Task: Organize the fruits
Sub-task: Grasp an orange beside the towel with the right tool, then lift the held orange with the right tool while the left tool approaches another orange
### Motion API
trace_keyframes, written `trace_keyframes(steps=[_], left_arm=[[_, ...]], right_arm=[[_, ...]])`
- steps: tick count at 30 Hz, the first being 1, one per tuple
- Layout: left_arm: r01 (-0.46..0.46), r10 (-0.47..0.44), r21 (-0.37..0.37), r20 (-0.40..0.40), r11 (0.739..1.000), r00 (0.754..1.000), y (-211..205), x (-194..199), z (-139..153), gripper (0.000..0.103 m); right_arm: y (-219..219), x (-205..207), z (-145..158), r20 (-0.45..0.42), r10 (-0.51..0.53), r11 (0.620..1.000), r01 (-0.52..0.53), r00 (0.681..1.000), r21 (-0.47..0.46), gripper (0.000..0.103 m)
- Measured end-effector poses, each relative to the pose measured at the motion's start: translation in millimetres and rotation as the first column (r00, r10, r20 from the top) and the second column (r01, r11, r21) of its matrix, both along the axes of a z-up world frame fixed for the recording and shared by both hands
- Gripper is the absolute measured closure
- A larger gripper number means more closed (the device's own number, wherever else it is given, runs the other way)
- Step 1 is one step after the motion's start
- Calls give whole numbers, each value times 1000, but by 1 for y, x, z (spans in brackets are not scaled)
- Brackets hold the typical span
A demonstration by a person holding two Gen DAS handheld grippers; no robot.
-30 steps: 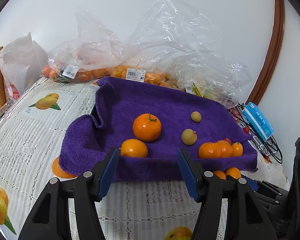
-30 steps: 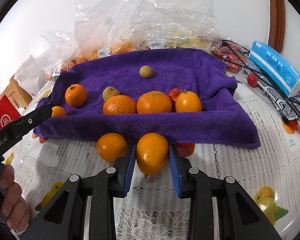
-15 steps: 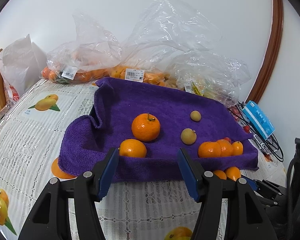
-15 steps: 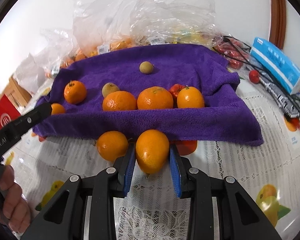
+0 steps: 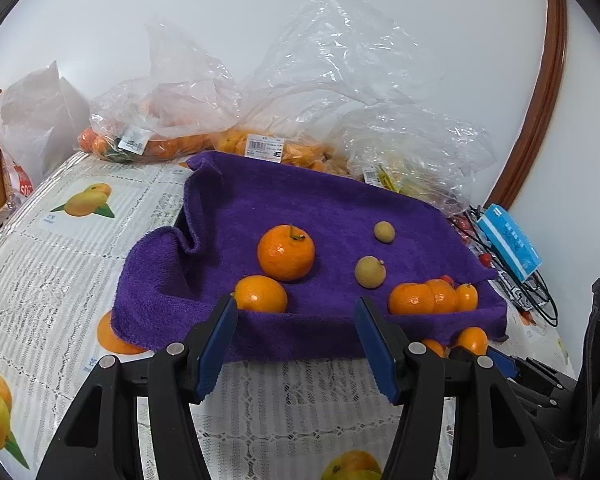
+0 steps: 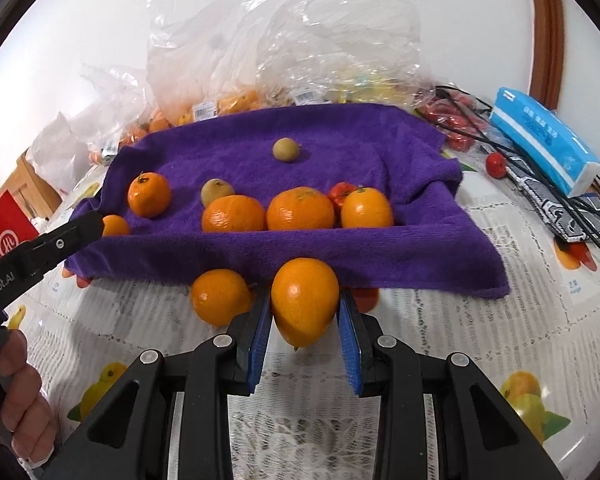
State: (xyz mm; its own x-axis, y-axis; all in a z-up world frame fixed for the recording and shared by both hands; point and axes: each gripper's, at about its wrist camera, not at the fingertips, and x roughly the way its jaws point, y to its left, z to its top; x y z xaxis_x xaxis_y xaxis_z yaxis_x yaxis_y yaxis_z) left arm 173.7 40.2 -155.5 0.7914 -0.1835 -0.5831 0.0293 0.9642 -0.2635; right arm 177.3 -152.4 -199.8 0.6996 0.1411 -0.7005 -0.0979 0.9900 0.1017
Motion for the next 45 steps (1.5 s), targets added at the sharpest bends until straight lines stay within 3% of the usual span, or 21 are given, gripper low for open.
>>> trace_keyframes(steps=[6, 12, 25, 45], left_arm=[[58, -59, 25, 15, 998, 998, -14, -7, 1, 44], [121, -124, 69, 35, 990, 992, -32, -16, 3, 44], [232, -234, 124, 3, 965, 972, -64, -24, -4, 44], [235, -228, 127, -63, 964, 972, -91, -17, -12, 44]], right_arm=[[-15, -7, 5, 39, -36, 999, 37, 999, -30, 70], [-43, -15, 4, 29, -82, 997, 82, 996, 7, 70], [-71, -19, 2, 28, -116, 993, 116, 993, 0, 70], [-85, -23, 4, 44, -119, 992, 121, 992, -31, 70]])
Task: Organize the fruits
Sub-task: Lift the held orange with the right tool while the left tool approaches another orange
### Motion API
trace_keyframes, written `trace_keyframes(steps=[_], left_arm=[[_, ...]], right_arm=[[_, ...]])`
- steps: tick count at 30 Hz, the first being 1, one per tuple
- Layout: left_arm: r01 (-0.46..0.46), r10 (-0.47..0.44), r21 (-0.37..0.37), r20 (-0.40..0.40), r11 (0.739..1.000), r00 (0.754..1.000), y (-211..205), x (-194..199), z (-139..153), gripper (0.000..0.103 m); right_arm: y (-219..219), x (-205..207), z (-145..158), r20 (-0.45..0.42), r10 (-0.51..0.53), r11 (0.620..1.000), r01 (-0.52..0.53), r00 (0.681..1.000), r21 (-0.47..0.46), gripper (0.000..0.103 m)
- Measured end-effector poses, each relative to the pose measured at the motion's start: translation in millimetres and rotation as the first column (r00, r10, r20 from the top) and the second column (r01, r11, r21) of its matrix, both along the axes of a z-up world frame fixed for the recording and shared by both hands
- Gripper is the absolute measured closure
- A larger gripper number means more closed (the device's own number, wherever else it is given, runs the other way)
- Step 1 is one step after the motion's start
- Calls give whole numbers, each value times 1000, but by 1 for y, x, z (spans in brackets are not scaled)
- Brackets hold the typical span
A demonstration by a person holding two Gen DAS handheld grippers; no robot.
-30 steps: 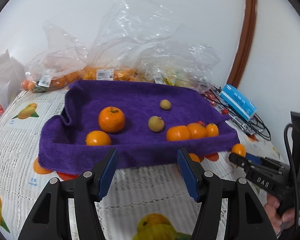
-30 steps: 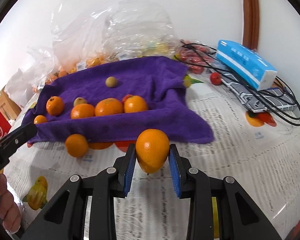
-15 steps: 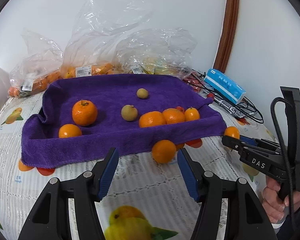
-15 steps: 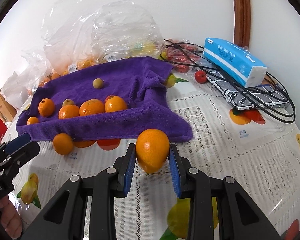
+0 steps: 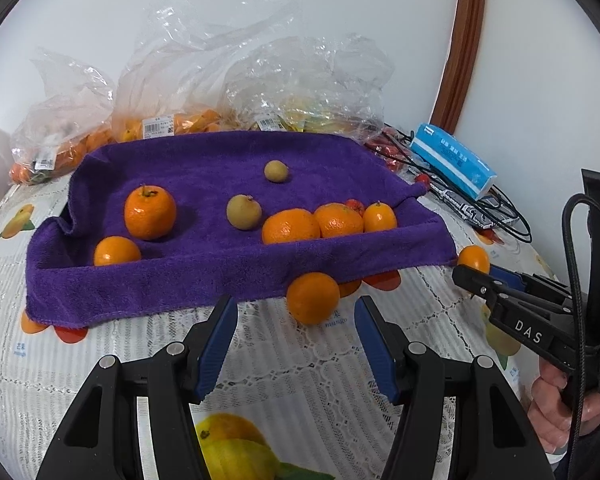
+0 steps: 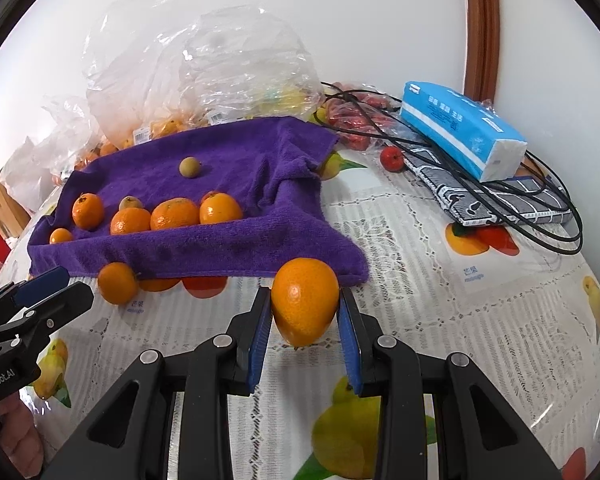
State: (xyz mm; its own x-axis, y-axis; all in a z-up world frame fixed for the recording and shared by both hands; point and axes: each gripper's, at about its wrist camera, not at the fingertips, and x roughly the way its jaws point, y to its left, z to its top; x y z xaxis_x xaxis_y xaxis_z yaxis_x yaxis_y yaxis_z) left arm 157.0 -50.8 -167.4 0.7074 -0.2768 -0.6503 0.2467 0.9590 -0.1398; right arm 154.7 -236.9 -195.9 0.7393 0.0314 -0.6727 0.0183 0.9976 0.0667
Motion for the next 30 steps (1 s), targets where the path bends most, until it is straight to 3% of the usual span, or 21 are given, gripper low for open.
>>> trace_keyframes(steps=[8, 30], left_arm=[[9, -9, 2, -34, 1000, 999, -10, 9, -4, 44], [-38, 41, 20, -121, 999, 992, -27, 31, -17, 70]], right_arm=[[-4, 3, -2, -18, -7, 1000, 7, 1000, 6, 70], [-2, 6, -5, -43, 0, 1000, 1, 999, 14, 70]])
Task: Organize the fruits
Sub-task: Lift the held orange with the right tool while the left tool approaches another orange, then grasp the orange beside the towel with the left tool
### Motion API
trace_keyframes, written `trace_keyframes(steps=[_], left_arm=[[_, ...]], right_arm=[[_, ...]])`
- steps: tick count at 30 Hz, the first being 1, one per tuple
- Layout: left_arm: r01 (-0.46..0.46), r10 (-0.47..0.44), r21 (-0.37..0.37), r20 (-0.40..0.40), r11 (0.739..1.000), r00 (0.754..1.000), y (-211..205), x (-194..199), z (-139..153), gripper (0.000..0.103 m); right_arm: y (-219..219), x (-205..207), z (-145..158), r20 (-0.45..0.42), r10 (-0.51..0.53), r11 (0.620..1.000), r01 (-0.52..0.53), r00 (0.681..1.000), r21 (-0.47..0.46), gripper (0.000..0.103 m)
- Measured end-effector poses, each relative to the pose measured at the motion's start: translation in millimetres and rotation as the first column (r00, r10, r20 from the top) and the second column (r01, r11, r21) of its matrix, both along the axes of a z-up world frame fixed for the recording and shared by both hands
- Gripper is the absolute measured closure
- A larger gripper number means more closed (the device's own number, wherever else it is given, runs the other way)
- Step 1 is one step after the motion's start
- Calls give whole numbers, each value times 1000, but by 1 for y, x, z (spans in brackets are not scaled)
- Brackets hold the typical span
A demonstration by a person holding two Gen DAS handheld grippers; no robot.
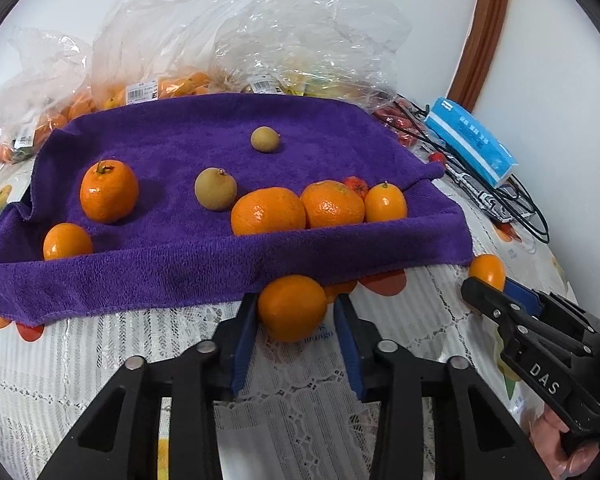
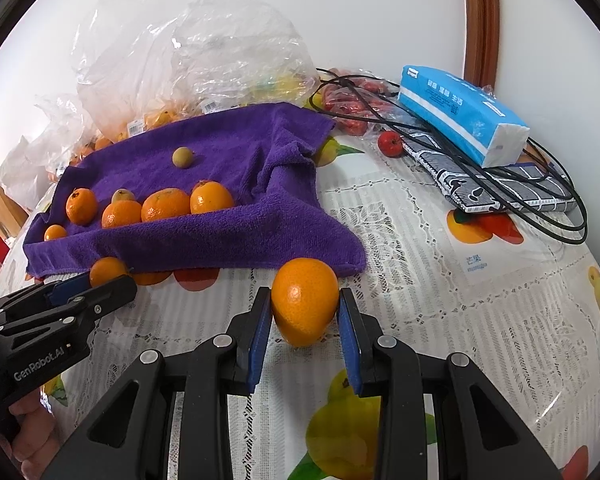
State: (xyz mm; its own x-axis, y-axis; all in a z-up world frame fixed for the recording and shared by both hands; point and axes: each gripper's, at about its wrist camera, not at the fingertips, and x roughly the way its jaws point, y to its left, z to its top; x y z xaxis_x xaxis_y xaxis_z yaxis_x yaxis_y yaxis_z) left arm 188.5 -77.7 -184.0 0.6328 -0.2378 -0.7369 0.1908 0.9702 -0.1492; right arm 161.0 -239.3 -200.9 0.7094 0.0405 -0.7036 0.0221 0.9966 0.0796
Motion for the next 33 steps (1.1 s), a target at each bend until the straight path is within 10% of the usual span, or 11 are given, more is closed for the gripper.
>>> trace_keyframes(steps=[33], left_arm=[[-21, 21, -3, -6, 1000, 1000, -1, 3, -2, 70]], right_arm=[[-1, 2, -2, -11, -11, 1000, 11, 1000, 10, 70]])
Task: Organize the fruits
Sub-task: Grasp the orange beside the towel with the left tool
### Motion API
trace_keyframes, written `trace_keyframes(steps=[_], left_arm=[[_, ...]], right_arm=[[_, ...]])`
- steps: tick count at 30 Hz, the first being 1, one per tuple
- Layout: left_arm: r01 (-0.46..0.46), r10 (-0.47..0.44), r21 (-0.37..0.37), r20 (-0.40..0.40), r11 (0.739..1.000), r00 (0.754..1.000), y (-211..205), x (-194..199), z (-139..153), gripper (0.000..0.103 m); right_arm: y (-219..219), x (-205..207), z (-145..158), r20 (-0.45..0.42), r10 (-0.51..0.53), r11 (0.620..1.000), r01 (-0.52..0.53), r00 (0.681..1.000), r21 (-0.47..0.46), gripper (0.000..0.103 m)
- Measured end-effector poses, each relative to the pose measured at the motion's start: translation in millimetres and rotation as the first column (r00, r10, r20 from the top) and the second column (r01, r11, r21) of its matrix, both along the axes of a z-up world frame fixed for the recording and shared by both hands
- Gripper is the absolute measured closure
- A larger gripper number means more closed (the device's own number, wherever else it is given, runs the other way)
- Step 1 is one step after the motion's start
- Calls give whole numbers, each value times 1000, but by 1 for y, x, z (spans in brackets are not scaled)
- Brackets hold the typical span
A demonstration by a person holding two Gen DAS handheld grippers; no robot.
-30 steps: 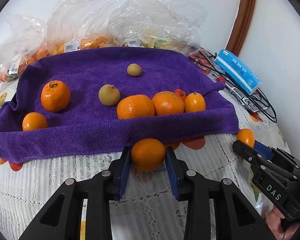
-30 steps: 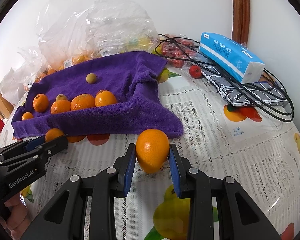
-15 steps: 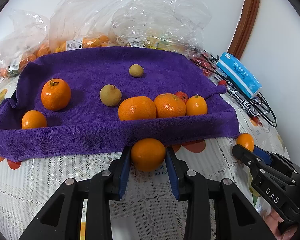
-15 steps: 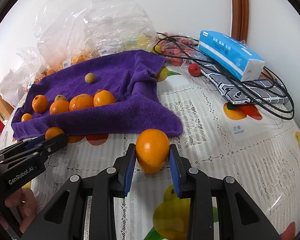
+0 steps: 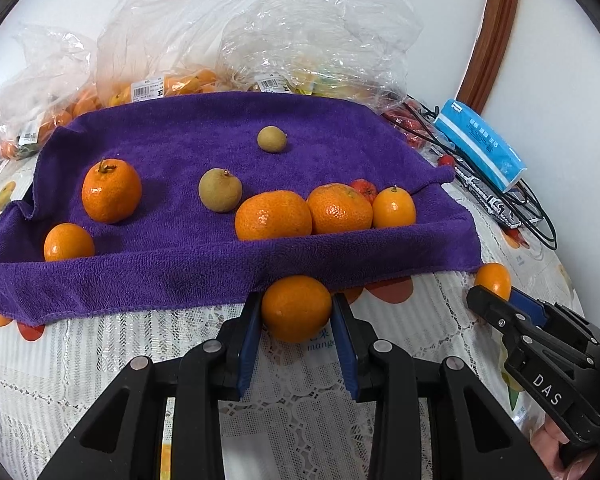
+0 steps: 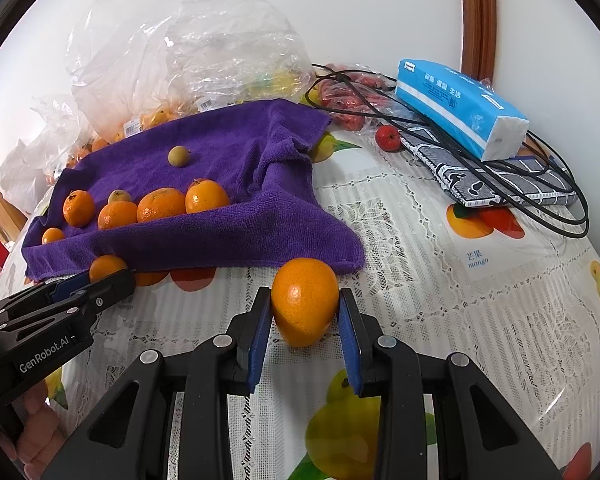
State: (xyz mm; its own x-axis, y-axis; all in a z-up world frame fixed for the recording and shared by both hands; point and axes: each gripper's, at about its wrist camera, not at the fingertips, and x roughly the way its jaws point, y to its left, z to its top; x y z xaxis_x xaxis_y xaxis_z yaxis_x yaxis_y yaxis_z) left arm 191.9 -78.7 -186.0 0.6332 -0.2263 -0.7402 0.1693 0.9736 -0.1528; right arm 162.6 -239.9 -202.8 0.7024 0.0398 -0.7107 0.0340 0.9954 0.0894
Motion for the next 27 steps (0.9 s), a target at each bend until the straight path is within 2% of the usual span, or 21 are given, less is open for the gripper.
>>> trace_keyframes(steps=[4, 8, 15, 27], left_arm=[[-1, 1, -4, 2, 1000, 1000, 0, 0, 0, 70], [3, -3, -45, 0, 999, 1000, 3, -1, 0, 70], [-4, 5, -75, 10, 997, 1000, 7, -4, 4, 70], [-23, 23, -64, 0, 998, 1000, 14, -17, 3, 70]], right_arm=[[0, 0, 0, 0, 1, 1000, -1, 1000, 1, 70], [0, 0, 0, 2, -3, 1000, 3, 1000, 4, 70], [-1, -1, 0, 7, -1, 1000, 1, 1000, 7, 70], [0, -5, 3, 26, 6, 1000, -6, 1000, 11, 70]])
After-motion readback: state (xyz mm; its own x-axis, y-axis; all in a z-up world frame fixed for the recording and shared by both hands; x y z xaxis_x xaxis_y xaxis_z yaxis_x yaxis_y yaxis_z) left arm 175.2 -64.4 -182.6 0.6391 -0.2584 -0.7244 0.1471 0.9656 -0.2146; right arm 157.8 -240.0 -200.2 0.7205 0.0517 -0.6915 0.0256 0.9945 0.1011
